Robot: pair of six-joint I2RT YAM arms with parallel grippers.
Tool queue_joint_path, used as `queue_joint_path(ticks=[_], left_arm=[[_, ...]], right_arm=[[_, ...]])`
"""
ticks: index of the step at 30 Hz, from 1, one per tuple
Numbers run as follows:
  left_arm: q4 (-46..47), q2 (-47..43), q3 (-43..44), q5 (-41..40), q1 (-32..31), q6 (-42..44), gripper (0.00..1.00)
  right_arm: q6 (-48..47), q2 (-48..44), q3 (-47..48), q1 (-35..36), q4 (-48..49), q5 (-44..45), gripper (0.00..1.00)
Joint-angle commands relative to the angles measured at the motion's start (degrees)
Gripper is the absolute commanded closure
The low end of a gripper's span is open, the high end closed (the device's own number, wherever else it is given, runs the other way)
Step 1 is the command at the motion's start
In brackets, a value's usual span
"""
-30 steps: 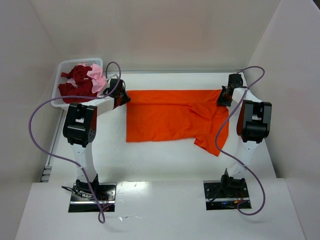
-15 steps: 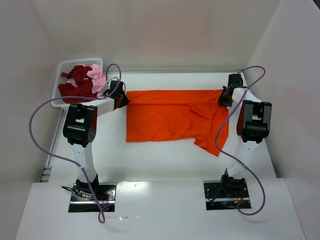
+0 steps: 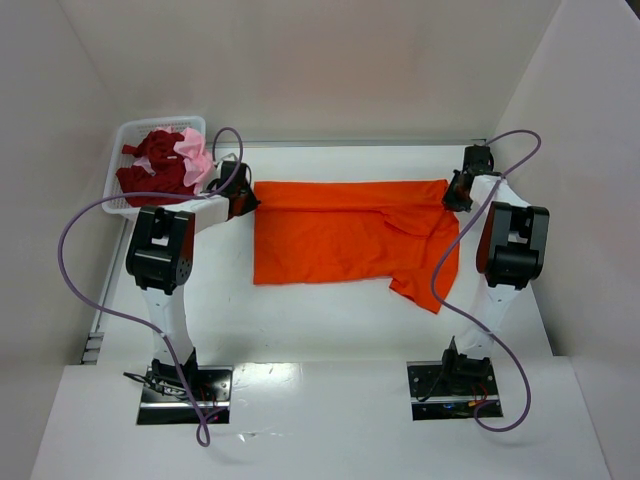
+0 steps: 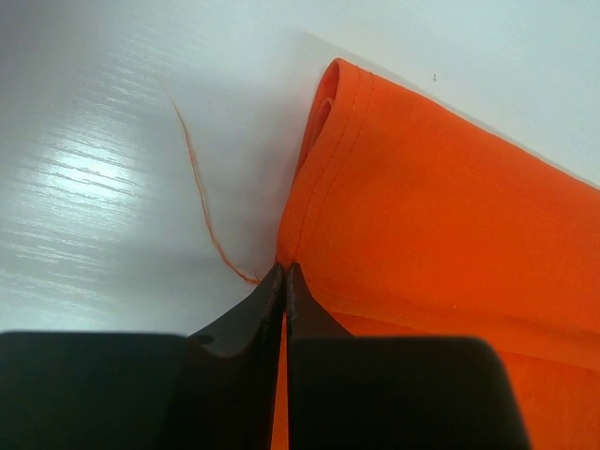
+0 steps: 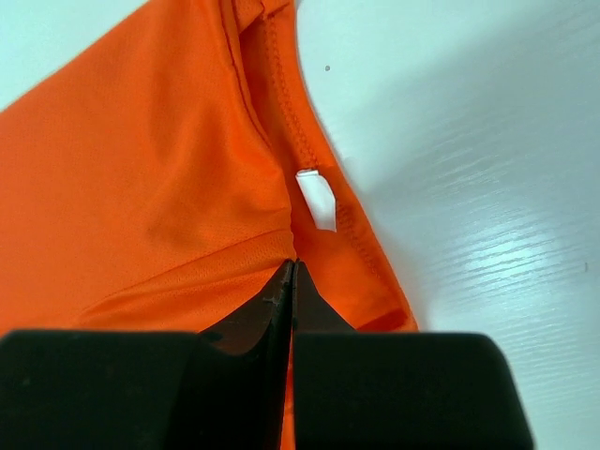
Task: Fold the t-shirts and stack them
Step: Fold the flattened tshirt in 1/3 of the way
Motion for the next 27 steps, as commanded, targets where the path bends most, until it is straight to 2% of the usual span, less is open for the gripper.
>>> queue_joint_path(ticks=[1,5,9,12,14,15,18,22,27], left_arm=[[0.66,-0.62,-0.4,-0.02,-0.02,0.53,0.94],[0.66,-0.62,-0.4,1.4,-0.02,1.76,0.92],[0.05,-0.62,-0.4,2.45,-0.02,2.29,0.9],[-0.65,-0.62,-0.4,3.59,-0.02,2.81,0.86],[-1.18,-1.15,-0.93,3.59,-0.02,2.81,0.8],[-1.19,-1.85,-0.93,4.2,-0.02,2.81,0.77],[-2.59,-3.34,-0.93,3.16,-0.02,2.81,0.61],[-3.3,-5.55,-0.4,1.4,-0.02,3.51,0.41],[-4.53,-8.44,3.89,0.69,-0.02,4.13,0.29]], right_arm=[[0.08,-3.62,0.82,-0.66,-0.03,0.71,0.98],[0.08,-2.04,0.82,-0.66,-0.03,-1.41,0.98],[0.08,-1.52,0.82,-0.66,0.5,-2.72,0.91],[0.08,-1.51,0.82,-0.66,0.5,-2.73,0.75],[0.08,-1.51,0.82,-0.66,0.5,-2.73,0.6],[0.08,-1.51,1.35,-0.66,0.5,-2.73,0.56],[0.08,-1.51,2.66,-0.66,0.5,-3.26,0.45],[0.08,-1.51,6.0,-0.66,-0.02,-3.95,0.44],[0.08,-0.28,13.21,-0.66,-0.03,-5.1,0.53]])
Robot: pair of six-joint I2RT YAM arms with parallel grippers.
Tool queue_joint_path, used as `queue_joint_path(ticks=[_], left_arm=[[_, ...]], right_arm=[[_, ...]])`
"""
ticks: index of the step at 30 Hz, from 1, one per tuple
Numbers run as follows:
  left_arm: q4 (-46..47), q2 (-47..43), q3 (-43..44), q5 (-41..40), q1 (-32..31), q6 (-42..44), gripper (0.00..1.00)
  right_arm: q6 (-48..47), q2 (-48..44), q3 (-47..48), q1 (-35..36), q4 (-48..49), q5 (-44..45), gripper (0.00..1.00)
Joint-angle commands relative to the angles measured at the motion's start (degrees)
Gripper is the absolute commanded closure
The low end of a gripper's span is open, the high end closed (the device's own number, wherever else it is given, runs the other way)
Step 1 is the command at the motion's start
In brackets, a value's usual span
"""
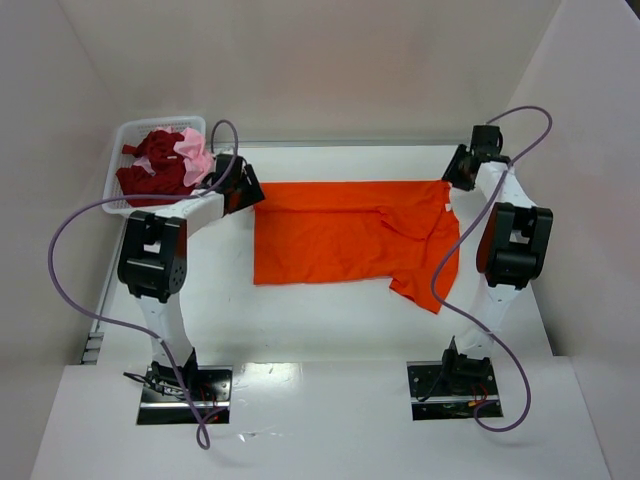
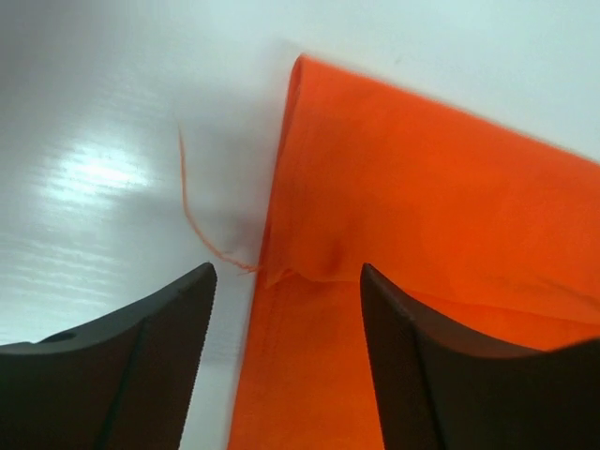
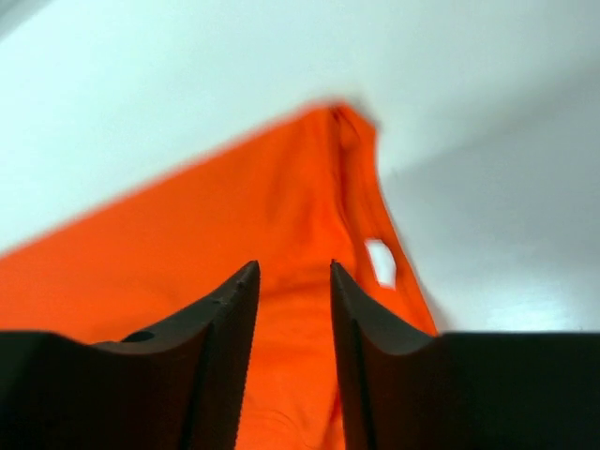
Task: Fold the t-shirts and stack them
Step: Fold the flattened tshirt in 1/3 of the way
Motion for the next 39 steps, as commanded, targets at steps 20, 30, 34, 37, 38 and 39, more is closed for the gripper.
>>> queue_joint_path(ticks=[20,30,34,37,38,39], left_arm=[[11.8,5.73,7.67,14.47,-3.32,10.76,0.58],[-3.75,11.72,17.79,-0.99,-3.93,5.93,0.58],[-5.95,12.25,19.36,-4.52,-4.46,5.93,0.57],[-9.03,14.97,22.87,-7.07,-4.99,6.54,0.55],[-9.73,16.11,23.76,-7.08,-5.51,6.54,0.53],[-10.87,16.12,24.55,-7.08,-5.51,6.54,0.51]], right_arm=[[-1.7,18.85,19.56,1.8,-3.37,-1.64,0.97],[-2.23,22.02,22.99,1.8,-5.74,0.92,0.97],[-2.76,22.02,22.99,2.33,-6.27,0.92,0.97],[-3.28,22.02,22.99,2.33,-6.27,2.23,0.97],[-3.28,22.02,22.99,2.33,-6.27,2.24,0.97],[-3.28,22.02,22.99,2.33,-6.27,2.24,0.97]])
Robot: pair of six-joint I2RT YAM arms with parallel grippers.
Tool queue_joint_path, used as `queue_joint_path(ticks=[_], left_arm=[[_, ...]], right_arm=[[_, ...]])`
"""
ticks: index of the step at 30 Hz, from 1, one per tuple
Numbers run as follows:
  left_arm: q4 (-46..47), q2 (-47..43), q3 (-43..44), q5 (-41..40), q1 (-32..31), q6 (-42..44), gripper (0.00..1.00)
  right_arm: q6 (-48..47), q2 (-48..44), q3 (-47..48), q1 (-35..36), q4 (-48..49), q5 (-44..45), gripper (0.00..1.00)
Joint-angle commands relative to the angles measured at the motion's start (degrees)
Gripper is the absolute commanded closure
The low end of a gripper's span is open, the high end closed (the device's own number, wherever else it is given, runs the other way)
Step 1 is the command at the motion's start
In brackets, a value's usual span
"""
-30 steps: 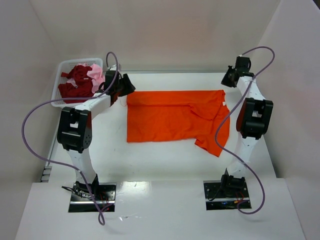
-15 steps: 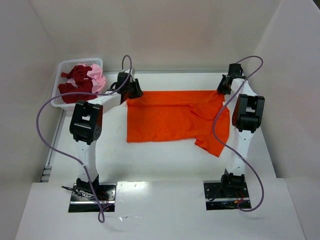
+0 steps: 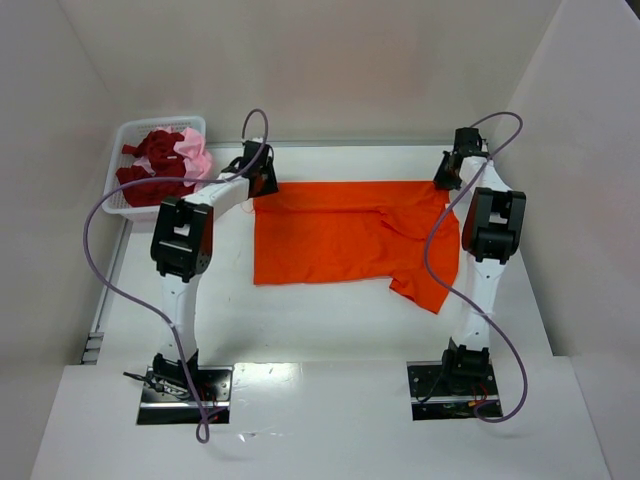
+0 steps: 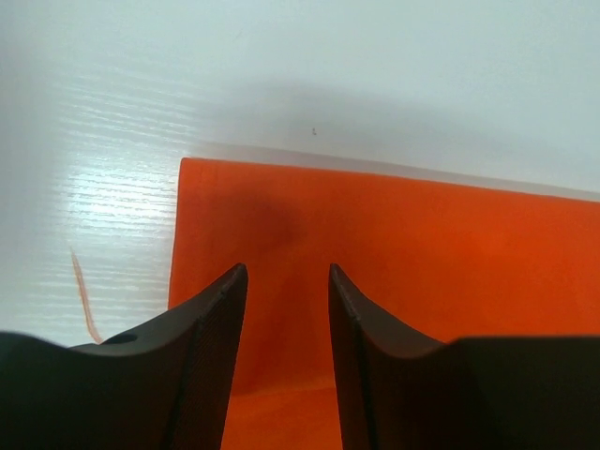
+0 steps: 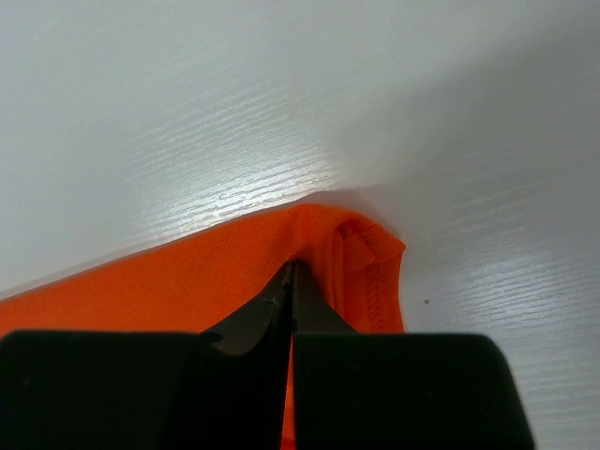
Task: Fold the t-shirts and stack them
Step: Fold the flattened tshirt in 1/3 of the way
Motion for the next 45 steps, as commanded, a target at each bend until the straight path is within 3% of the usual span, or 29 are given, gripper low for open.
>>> queue_joint_path(ticks=[1,28,36,38,39,40,42,45], left_arm=[[-3.71,2.61,4.1,-3.88,-0.92,-0.78,0.51],[-16.89,14.56,25.79,-5.21,-0.4,-0.78,0.48],[-19.28,15.28,28.19,-5.99,-0.4,-0.78,0.46],[-17.0,12.48,26.09,-6.87,-0.4,-0.78,0.54],[-16.99,11.5,25.21,-7.75,-0.4,-0.78,0.62],[-16.12,10.53,24.59,-9.15,-0.4,-0.78,0.84],[-15.58,8.42,23.53,-10.29,-0.92,-0.78,0.98],[-13.65,5.7,20.55,-11.97,-0.92,-0.25,1.0]], right_arm=[[-1.23,0.62,2.18,1.08,-1.92,2.32,0.97],[-2.37,6.69,14.39,2.14,-6.14,6.19,0.96],[-2.37,7.74,16.06,2.14,-6.76,5.67,0.96],[-2.37,7.22,16.07,2.14,-7.28,5.05,0.96],[-2.37,7.21,16.07,2.14,-7.28,5.05,0.96],[-2.37,7.21,15.55,2.14,-7.28,5.05,0.96],[-2.37,6.6,15.54,2.14,-7.28,5.05,0.96],[-2.37,5.46,15.02,2.14,-7.28,5.05,0.96]])
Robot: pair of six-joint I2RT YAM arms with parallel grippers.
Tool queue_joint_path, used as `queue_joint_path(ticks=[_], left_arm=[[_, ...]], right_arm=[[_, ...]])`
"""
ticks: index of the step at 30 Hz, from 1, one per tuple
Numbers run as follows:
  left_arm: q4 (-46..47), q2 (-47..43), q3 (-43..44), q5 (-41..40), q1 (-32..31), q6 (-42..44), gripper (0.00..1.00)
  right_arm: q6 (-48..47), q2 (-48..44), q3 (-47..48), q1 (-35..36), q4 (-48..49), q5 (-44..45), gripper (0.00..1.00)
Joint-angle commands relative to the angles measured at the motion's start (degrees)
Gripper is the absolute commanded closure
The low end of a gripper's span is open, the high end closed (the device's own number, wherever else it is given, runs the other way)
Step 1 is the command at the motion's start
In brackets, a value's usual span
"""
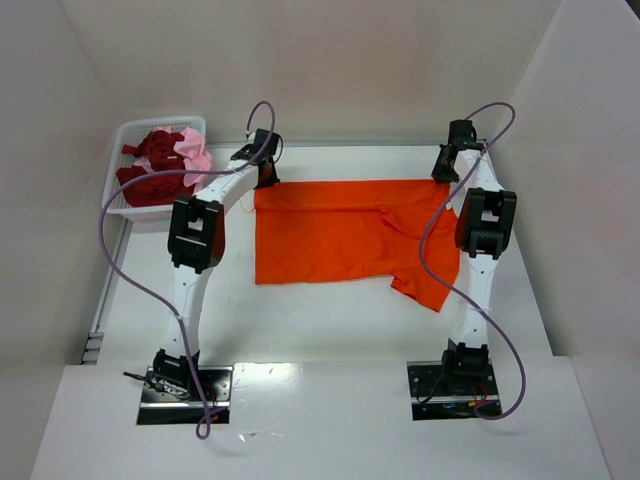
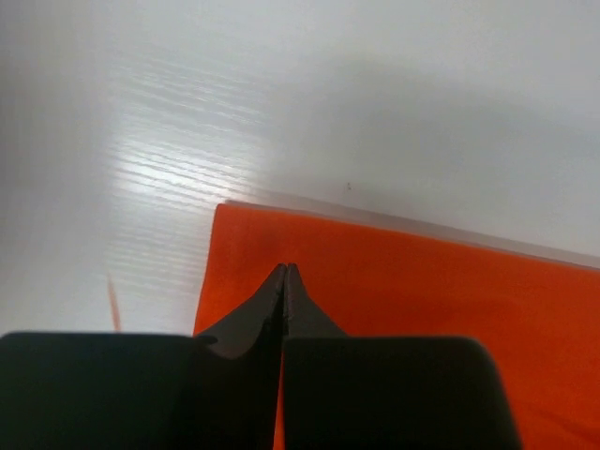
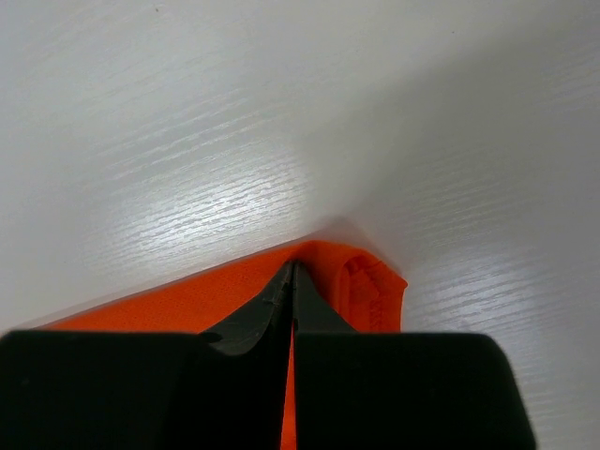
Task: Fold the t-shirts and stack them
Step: Fold the flattened tshirt in 1/3 of the way
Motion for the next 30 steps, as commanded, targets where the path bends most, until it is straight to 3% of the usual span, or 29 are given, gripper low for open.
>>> queue_joint_path(ticks=[1,7,30], left_arm=[[4.01,-7.14,-2.6,-3.45,-0.11,0.53,1.0],[3.15,-6.54,-4.46,-6.43,-0.11,-1.83,1.0],[-2.74,3.75,5.99,-4.77,-0.11,-3.07,1.0]], right_arm=[[-0.49,-1.41,1.23,0.63,-0.88,0.05,0.96],[-0.49,-3.08,-1.94,0.63,0.26,1.27,0.96],[-0.49,-1.94,-3.27,1.16,0.26,2.33,0.96]])
